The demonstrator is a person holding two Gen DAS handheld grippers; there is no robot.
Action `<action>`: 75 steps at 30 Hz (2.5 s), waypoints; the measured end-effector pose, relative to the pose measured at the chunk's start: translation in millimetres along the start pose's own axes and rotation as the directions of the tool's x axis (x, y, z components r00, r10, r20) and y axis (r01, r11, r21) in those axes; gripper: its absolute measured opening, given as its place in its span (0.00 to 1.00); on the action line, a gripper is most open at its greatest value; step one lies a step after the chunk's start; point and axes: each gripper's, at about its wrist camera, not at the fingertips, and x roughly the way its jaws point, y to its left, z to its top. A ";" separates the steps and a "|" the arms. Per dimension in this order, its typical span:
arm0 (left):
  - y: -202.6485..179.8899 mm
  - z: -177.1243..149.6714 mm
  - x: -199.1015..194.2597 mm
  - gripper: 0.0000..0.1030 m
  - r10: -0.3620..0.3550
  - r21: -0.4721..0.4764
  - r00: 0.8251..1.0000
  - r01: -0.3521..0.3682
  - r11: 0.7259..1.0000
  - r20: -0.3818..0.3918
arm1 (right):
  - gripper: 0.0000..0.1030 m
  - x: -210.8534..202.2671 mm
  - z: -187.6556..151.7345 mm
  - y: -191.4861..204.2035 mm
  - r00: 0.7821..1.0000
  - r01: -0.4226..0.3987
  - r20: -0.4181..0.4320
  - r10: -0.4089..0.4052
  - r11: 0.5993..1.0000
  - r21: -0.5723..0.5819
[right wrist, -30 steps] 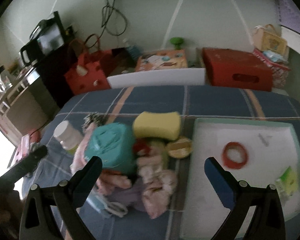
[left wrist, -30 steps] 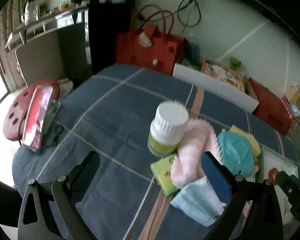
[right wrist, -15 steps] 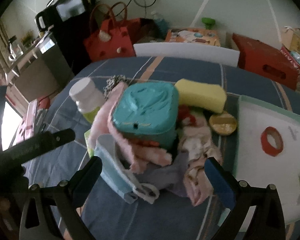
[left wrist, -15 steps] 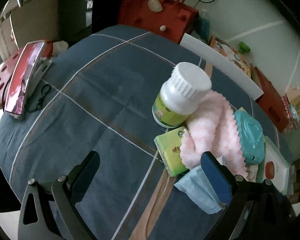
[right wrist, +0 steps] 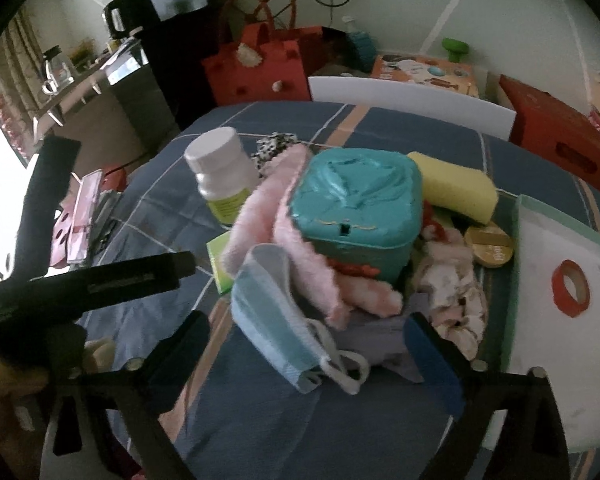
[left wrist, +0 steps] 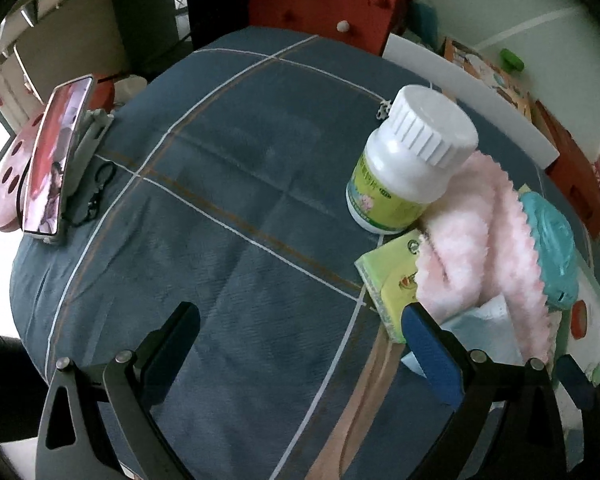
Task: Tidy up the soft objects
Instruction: 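Move both tools back toward the pile of soft items, then grasp the light-blue face mask with the right tool while the left tool grasps the pink towel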
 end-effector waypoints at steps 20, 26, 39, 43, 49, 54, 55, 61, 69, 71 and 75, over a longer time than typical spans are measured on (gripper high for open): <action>13.8 3.1 5.3 0.98 0.082 0.089 0.997 -0.081 0.993 -0.009 | 0.66 12.2 -4.6 26.6 0.998 -0.047 -0.049 0.043 0.994 -0.098; 19.3 5.8 4.3 0.98 0.072 0.067 0.997 -0.072 0.995 -0.002 | 0.63 37.3 -11.9 29.6 0.992 -0.026 -0.124 0.010 0.992 -0.125; 20.7 6.6 9.0 0.98 0.064 0.061 0.998 -0.063 0.996 -0.010 | 0.30 61.8 -18.5 30.7 0.986 0.015 -0.160 -0.041 0.987 -0.158; 20.9 7.2 8.0 0.98 0.060 0.058 0.998 -0.060 0.997 -0.003 | 0.19 58.7 -17.8 22.9 0.989 0.012 -0.146 -0.031 0.992 -0.129; 19.2 7.2 2.3 0.98 0.049 0.056 0.999 -0.049 0.997 0.012 | 0.12 44.6 -14.3 19.5 0.994 -0.013 -0.112 0.000 0.993 -0.118; 20.6 8.5 -2.1 0.98 0.041 0.046 0.999 -0.042 0.998 0.025 | 0.10 22.6 -9.9 18.4 0.998 -0.036 -0.057 0.030 0.994 -0.108; 21.1 8.9 -3.4 0.98 0.040 0.044 0.999 -0.041 0.998 0.029 | 0.10 20.6 -8.0 21.6 0.998 -0.039 -0.045 0.034 0.994 -0.107; 25.9 11.3 -15.4 0.98 0.004 0.004 0.998 -0.005 1.000 0.064 | 0.10 -15.2 2.7 18.4 0.996 -0.055 0.072 0.061 0.995 -0.082; 18.0 12.3 -25.3 0.98 -0.041 -0.004 0.995 0.041 0.999 0.090 | 0.10 -54.2 13.7 -12.4 0.981 -0.001 0.195 0.001 1.000 0.001; 12.1 12.2 -27.2 0.98 -0.047 0.004 0.994 0.047 0.999 0.095 | 0.10 -60.8 16.1 -24.4 0.976 0.044 0.213 -0.048 0.999 0.026; 0.1 11.7 -28.5 0.98 -0.055 0.035 0.993 0.051 0.998 0.103 | 0.10 -73.1 19.3 -52.7 0.964 0.111 0.229 -0.132 0.989 0.102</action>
